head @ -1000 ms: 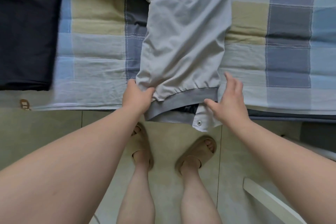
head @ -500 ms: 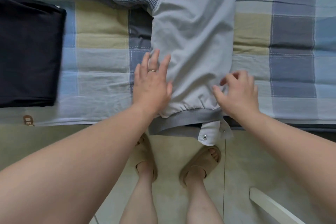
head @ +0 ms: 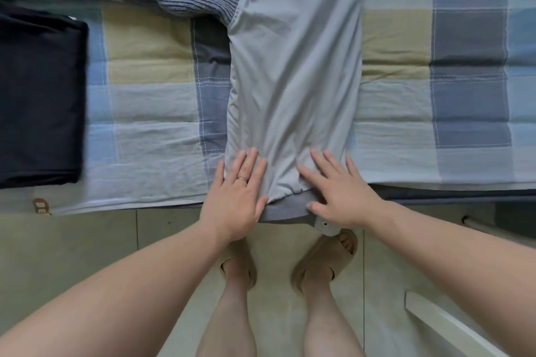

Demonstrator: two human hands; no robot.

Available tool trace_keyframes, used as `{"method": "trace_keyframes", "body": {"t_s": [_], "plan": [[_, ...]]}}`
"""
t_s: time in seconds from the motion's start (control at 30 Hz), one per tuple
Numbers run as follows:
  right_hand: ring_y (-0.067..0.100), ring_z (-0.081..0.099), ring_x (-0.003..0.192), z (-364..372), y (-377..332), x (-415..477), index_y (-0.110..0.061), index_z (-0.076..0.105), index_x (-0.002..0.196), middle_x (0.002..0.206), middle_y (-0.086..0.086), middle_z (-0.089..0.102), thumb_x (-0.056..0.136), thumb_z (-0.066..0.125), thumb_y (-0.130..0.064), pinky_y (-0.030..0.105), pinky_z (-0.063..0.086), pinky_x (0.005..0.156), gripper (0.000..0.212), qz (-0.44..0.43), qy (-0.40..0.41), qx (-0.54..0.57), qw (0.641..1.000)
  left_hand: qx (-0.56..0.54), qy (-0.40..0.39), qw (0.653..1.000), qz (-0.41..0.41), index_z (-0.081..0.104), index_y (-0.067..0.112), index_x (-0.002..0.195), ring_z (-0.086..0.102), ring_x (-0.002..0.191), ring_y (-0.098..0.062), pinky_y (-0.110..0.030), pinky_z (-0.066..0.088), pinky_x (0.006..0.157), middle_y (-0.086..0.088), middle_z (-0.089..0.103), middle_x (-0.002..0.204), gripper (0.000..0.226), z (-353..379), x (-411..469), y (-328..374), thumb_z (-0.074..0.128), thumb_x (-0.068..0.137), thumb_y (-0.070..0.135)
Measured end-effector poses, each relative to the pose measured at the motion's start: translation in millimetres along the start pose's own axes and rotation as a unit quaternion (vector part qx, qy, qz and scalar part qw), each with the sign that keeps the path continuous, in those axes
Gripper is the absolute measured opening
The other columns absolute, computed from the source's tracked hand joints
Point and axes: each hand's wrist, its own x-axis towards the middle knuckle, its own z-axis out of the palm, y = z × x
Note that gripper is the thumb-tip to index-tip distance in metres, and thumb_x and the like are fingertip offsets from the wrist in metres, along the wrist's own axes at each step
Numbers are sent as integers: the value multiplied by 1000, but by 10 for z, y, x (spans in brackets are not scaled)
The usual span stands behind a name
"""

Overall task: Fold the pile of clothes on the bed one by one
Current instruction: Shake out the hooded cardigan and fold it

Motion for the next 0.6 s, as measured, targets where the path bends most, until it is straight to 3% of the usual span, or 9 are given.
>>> {"method": "trace_keyframes", "body": {"t_s": [0.07, 0.1, 0.13, 0.2, 0.27, 0.33, 0.4, 0.5, 0.6], "plan": [[20, 35, 144, -205, 18, -92, -33, 54, 138, 156, 1, 41, 96, 52, -39, 46, 14, 121, 43, -12, 36, 51, 998, 4, 47, 998, 36, 58, 18, 133, 34, 145, -30, -53, 25, 117, -8, 44, 154, 57, -131, 4, 13, 34, 92, 50], [23, 51, 129, -309, 50, -68, -28, 62, 127, 137, 2, 59, 96, 53, -34, 41, 27, 113, 33, -2, 89, 82, 993, 4, 80, 996, 48, 62, 18, 118, 39, 138, -31, -50, 28, 113, -7, 51, 144, 46, -223, 87, 19, 38, 93, 47], [28, 57, 119, -411, 93, 6, -24, 64, 124, 125, 5, 66, 96, 54, -30, 39, 36, 104, 30, 13, 155, 106, 982, 1, 117, 992, 48, 61, 18, 111, 41, 134, -31, -48, 28, 111, -6, 54, 139, 38, -327, 220, 29, 40, 94, 45], [35, 51, 124, -565, 189, 249, -20, 56, 138, 135, 10, 58, 93, 58, -24, 44, 41, 102, 45, 33, 263, 122, 956, -24, 174, 984, 16, 57, 21, 121, 34, 141, -32, -48, 25, 114, -7, 47, 148, 36, -524, 557, 58, 44, 94, 42], [33, 31, 144, -636, 251, 515, -26, 35, 154, 159, 11, 31, 94, 58, -30, 49, 30, 113, 65, 73, 276, 114, 952, -48, 160, 986, -17, 43, 30, 144, 18, 152, -32, -52, 16, 121, -5, 26, 164, 50, -634, 901, 77, 46, 96, 44], [29, 9, 153, -587, 260, 681, -35, 17, 159, 169, 5, 5, 96, 53, -40, 49, 18, 120, 73, 121, 212, 90, 965, -38, 93, 995, -22, 26, 37, 156, 5, 155, -31, -54, 8, 123, -2, 9, 169, 60, -632, 1090, 102, 42, 99, 50], [28, -4, 155, -431, 221, 679, -40, 9, 159, 169, 1, -10, 96, 48, -46, 51, 11, 122, 74, 134, 149, 78, 977, -19, 34, 999, -11, 14, 39, 159, -2, 156, -30, -53, 4, 123, -2, -2, 170, 66, -559, 1069, 122, 39, 100, 55], [26, -13, 154, -140, 128, 393, -44, 2, 158, 167, -2, -21, 96, 47, -49, 54, 9, 123, 76, 99, 82, 77, 989, -11, -26, 1000, 3, 2, 40, 160, -9, 155, -27, -51, 0, 124, -3, -13, 169, 70, -410, 691, 223, 35, 100, 57], [23, -15, 154, -25, 189, 25, -48, 4, 157, 165, -8, -24, 95, 52, -44, 55, 12, 123, 78, 91, -25, 86, 992, -23, -110, 994, 4, 6, 41, 159, -11, 155, -24, -49, -4, 123, -3, -16, 168, 66, -374, 208, 334, 36, 102, 53]]}}
